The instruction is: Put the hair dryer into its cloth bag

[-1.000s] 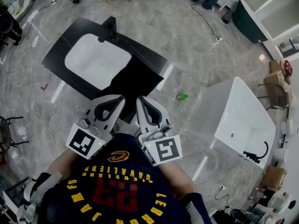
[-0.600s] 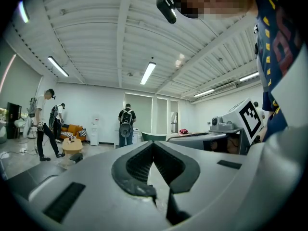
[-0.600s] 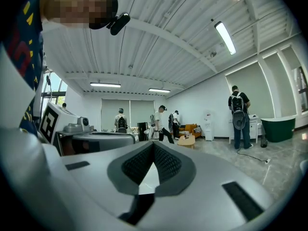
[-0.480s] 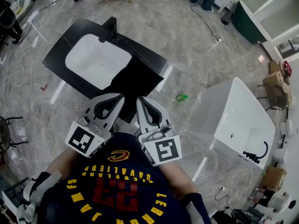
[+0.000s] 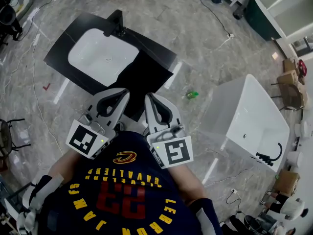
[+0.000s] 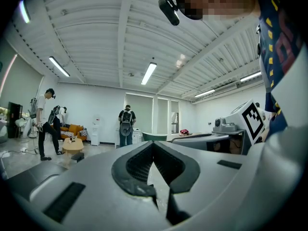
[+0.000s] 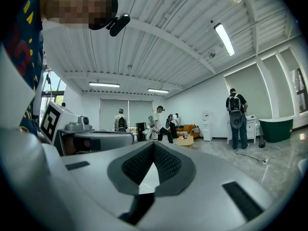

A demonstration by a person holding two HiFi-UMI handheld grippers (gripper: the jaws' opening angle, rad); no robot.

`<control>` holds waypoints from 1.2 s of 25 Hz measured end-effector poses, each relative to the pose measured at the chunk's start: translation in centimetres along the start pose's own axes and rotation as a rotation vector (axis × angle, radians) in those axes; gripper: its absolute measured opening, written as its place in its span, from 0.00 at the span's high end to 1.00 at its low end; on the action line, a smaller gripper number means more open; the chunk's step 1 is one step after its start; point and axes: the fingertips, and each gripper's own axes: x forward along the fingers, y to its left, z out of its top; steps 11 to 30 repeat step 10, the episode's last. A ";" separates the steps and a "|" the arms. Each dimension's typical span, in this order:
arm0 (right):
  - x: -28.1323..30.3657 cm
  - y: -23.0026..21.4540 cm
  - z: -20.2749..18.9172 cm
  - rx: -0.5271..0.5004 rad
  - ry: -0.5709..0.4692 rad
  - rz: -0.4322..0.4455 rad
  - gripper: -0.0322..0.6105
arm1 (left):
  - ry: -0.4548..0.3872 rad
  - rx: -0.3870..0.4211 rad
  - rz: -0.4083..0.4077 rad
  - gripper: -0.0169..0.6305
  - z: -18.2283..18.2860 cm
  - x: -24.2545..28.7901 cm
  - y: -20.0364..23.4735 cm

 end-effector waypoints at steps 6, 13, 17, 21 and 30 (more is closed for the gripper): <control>0.5 -0.2 -0.5 -0.002 -0.002 -0.005 0.94 | 0.001 0.008 0.013 0.97 -0.4 0.0 0.9; 0.6 -0.1 -0.7 -0.007 0.001 -0.006 0.94 | -0.027 0.022 0.023 0.97 0.0 -0.3 1.6; 0.6 -0.1 -0.7 -0.007 0.001 -0.006 0.94 | -0.027 0.022 0.023 0.97 0.0 -0.3 1.6; 0.6 -0.1 -0.7 -0.007 0.001 -0.006 0.94 | -0.027 0.022 0.023 0.97 0.0 -0.3 1.6; 0.6 -0.1 -0.7 -0.007 0.001 -0.006 0.94 | -0.027 0.022 0.023 0.97 0.0 -0.3 1.6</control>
